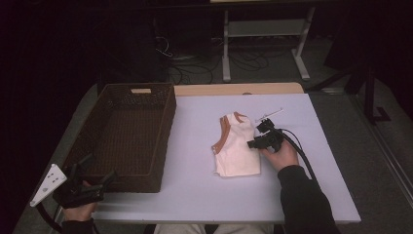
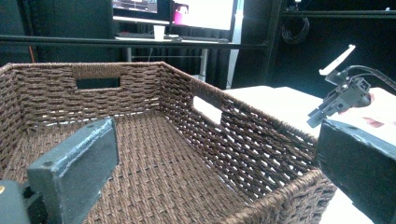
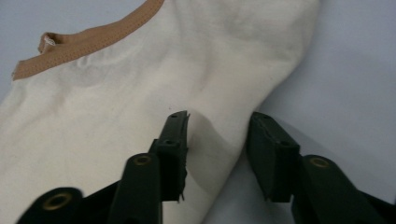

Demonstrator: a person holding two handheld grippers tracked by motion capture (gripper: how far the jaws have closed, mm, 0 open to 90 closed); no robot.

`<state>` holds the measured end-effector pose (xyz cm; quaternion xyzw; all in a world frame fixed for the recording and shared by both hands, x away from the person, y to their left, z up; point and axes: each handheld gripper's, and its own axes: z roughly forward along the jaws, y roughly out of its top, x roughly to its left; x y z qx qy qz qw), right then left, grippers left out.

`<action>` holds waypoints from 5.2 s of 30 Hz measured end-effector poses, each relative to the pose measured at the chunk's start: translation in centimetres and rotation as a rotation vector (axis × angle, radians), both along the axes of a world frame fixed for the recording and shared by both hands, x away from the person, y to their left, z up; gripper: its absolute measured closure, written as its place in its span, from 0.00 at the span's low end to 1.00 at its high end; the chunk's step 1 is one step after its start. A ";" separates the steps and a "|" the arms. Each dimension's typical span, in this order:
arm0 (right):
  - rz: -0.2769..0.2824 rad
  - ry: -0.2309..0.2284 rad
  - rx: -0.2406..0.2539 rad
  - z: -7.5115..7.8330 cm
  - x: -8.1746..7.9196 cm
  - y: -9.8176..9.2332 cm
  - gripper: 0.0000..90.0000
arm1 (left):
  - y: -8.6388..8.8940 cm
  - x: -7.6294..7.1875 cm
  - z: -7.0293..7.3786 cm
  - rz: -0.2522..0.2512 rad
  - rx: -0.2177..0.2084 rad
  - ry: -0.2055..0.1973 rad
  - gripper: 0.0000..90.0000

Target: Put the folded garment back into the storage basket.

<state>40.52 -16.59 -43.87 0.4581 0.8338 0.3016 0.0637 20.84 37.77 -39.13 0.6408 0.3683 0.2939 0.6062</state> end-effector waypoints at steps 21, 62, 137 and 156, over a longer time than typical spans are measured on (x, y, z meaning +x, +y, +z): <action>-0.031 0.044 0.196 1.8 0.1 -1.0 0.96 | -0.1 0.0 0.0 -0.001 0.005 0.003 0.00; -0.010 -0.039 0.181 8.6 0.2 0.5 0.96 | -0.1 0.0 0.0 -0.006 -0.006 0.002 0.00; 0.152 -0.227 0.294 20.5 0.6 5.7 0.96 | -0.4 0.1 -0.1 -0.016 -0.003 0.011 0.00; 0.199 -0.263 0.331 22.6 0.8 8.4 0.96 | -0.4 0.0 -0.1 -0.017 -0.004 0.010 0.00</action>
